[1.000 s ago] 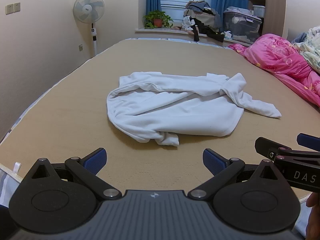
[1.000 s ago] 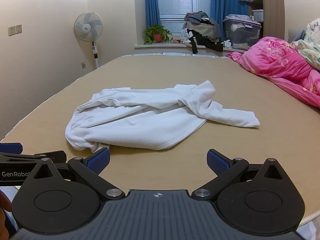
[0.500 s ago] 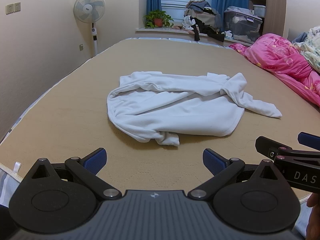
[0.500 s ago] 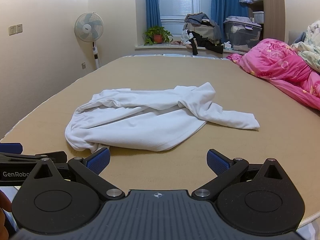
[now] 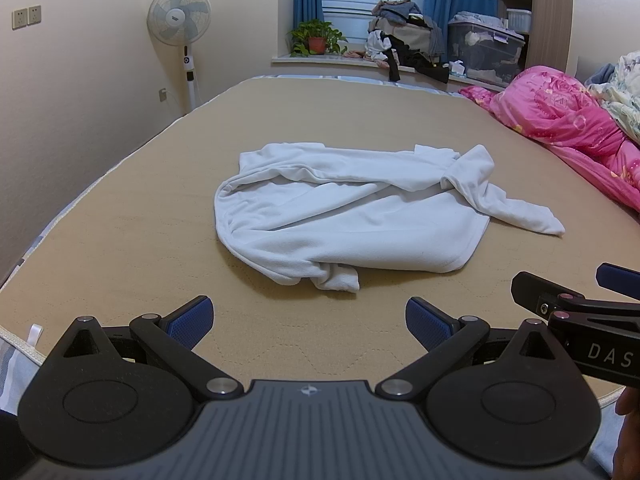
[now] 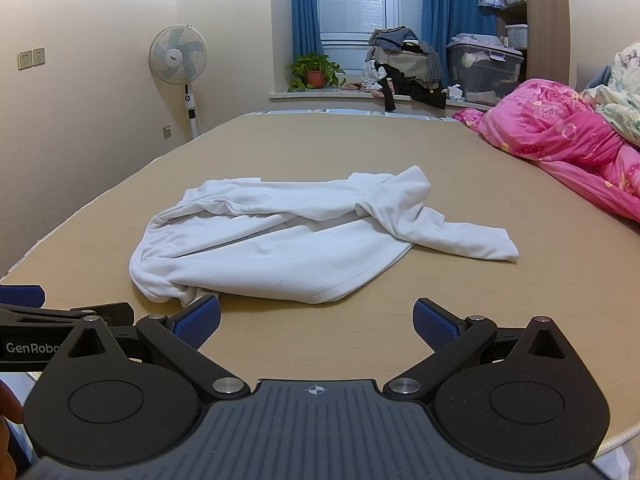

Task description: Fold small clothes

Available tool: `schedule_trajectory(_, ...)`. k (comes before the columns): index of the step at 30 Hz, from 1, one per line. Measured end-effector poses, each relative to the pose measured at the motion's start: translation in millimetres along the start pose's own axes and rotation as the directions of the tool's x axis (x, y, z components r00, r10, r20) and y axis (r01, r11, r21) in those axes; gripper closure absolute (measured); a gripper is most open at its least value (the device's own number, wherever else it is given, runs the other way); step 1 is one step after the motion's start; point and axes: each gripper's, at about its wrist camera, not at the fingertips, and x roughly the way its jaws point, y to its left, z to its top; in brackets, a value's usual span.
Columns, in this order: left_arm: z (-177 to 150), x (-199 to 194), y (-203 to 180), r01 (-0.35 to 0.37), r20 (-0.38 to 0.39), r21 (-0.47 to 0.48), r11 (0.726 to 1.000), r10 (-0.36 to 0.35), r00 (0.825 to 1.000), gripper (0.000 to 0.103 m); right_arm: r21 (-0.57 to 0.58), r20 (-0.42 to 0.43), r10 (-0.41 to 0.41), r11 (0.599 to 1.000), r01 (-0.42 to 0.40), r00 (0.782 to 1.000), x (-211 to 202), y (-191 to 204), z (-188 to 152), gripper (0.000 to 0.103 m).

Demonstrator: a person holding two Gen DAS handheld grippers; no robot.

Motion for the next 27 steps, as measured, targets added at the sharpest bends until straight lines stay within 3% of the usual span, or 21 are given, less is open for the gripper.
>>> schedule_trajectory(6,-1,5,0,-0.003,0.0,0.002,1.0,0.003,1.0,0.001,-0.002,0.001,0.005,1.0,-0.005,1.0,2,1,2,0.004)
schedule_trajectory(9,-2,3,1,0.002,0.021,-0.003,1.0,-0.002,1.0,0.001,-0.001,-0.002,0.014,1.0,-0.014,1.0,-1,1,2,0.009)
schedule_trajectory(10,-3,3,-1,0.003,0.019,-0.006,1.0,-0.003,1.0,0.001,0.001,-0.008,0.014,1.0,-0.014,1.0,-2,0,2,0.018)
schedule_trajectory(12,-3,-1,0,0.007,0.043,-0.006,1.0,-0.007,0.999,0.011,-0.012,-0.055,-0.006,1.0,0.006,0.998,5,0,-2,0.034)
schedule_trajectory(14,-2,-4,-1,0.004,0.053,0.022,1.0,-0.006,0.999,0.048,0.009,-0.055,-0.004,1.0,0.004,0.998,6,-5,1,0.058)
schedule_trajectory(15,-1,-5,0,0.007,0.055,0.032,0.999,-0.008,0.998,0.056,0.012,-0.043,-0.005,1.0,0.005,0.999,7,-6,2,0.061)
schedule_trajectory(17,-1,-6,3,0.003,0.063,0.045,0.999,-0.006,0.998,0.081,0.029,-0.031,-0.015,0.999,0.016,0.999,12,-14,9,0.063)
schedule_trajectory(18,-1,-6,7,0.008,0.058,0.039,0.999,-0.011,0.998,0.081,0.034,-0.025,-0.013,0.999,0.013,1.0,16,-19,13,0.063)
schedule_trajectory(19,0,-6,11,0.021,0.046,0.024,0.999,-0.022,0.999,0.081,0.041,0.033,-0.004,0.999,0.002,0.999,18,-20,14,0.063)
schedule_trajectory(23,2,0,27,0.063,-0.021,-0.027,0.998,-0.064,0.998,0.081,0.063,-0.003,0.013,0.998,-0.013,1.0,46,-38,29,0.062)
schedule_trajectory(27,-7,19,32,0.057,-0.027,0.016,0.998,-0.056,0.998,0.081,0.116,-0.047,0.03,0.993,-0.024,0.998,83,-52,43,0.062)
